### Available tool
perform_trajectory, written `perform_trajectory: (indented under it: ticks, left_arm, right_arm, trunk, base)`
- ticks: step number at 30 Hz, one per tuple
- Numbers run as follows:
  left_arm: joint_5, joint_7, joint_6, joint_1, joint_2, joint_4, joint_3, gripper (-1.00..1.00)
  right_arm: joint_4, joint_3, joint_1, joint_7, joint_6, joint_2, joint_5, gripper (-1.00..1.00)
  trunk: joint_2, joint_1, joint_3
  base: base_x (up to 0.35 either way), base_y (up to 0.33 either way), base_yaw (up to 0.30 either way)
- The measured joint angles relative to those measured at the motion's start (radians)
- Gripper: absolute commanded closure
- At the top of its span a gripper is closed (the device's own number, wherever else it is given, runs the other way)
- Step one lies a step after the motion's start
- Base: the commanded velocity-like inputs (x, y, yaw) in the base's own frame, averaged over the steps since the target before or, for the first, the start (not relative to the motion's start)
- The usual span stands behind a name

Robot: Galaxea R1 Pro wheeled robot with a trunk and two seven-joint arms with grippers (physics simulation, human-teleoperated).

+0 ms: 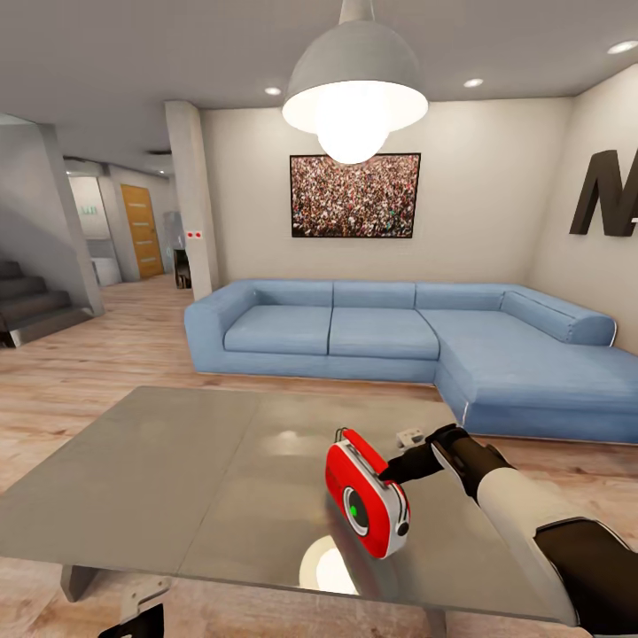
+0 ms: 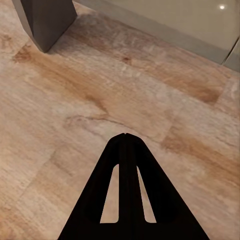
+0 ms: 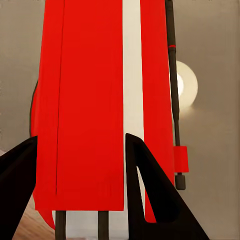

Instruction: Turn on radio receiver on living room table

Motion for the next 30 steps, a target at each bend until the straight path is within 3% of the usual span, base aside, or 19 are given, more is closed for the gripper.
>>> perform_trajectory:
  ticks: [11,20,26,27,30]
  left_arm:
    - [0.000,0.000,0.000,0.000,-0.002,0.000,0.000,1.00]
    - [0.000,0.000,0.000,0.000,-0.003,0.000,0.000,1.00]
    - [0.000,0.000,0.000,0.000,-0.003,0.000,0.000,1.00]
    - [0.000,0.000,0.000,0.000,-0.003,0.000,0.000,1.00]
    - [-0.001,0.000,0.000,0.000,-0.003,0.000,0.000,1.00]
  right_arm:
    - [0.000,-0.001,0.000,-0.002,-0.001,0.003,0.000,1.00]
    - [-0.014,-0.010,-0.001,-0.002,-0.002,0.003,-0.012,1.00]
    - [-0.015,-0.008,-0.001,-0.002,-0.002,0.003,-0.011,1.00]
    - [-0.015,-0.008,-0.001,-0.002,-0.002,0.004,-0.011,-1.00]
    - [0.015,-0.004,0.000,-0.002,0.000,0.005,-0.009,-1.00]
  trunk:
    - [0.000,0.000,0.000]
    - [-0.063,0.034,-0.028]
    - [-0.063,0.034,-0.028]
    - [-0.063,0.034,-0.028]
    - [-0.063,0.034,-0.028]
  base:
    - [0.000,0.000,0.000]
    - [0.000,0.000,0.000]
    - [0.000,0.000,0.000]
    - [0.000,0.000,0.000]
    - [0.000,0.000,0.000]
